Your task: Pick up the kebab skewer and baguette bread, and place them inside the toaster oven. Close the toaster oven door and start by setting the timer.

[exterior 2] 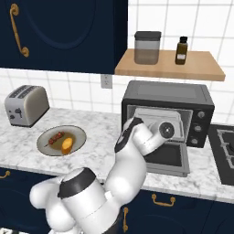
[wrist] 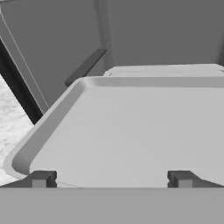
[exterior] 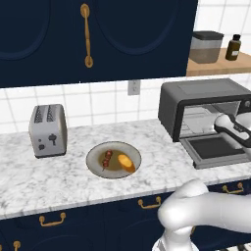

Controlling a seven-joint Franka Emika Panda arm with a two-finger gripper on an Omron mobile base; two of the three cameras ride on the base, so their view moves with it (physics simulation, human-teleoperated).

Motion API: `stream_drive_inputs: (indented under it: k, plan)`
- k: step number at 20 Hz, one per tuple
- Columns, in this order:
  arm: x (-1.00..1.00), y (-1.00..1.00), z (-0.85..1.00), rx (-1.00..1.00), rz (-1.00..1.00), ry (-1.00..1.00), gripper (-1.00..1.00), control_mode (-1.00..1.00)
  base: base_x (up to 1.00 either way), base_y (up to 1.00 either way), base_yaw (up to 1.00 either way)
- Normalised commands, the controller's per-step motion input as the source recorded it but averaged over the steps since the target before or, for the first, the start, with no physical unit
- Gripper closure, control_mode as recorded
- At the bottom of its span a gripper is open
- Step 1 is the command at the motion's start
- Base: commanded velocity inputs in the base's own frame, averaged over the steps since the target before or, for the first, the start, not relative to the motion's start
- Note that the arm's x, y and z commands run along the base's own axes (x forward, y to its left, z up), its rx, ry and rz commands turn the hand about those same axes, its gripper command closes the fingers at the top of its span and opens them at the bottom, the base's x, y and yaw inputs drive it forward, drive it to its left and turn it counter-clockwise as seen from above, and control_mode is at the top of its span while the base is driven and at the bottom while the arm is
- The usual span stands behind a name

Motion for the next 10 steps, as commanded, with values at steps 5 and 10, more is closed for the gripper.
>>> stream_drive_inputs:
  k: [5,10]
  plan:
    - [-0.66,-0.34,0.1,0.0,-0.05,0.34,-1.0,-1.0,0.0,0.0,0.0]
    - [-0.78,-0.11,0.71,0.0,0.0,0.24,-1.0,-1.0,0.0,0.0,0.0]
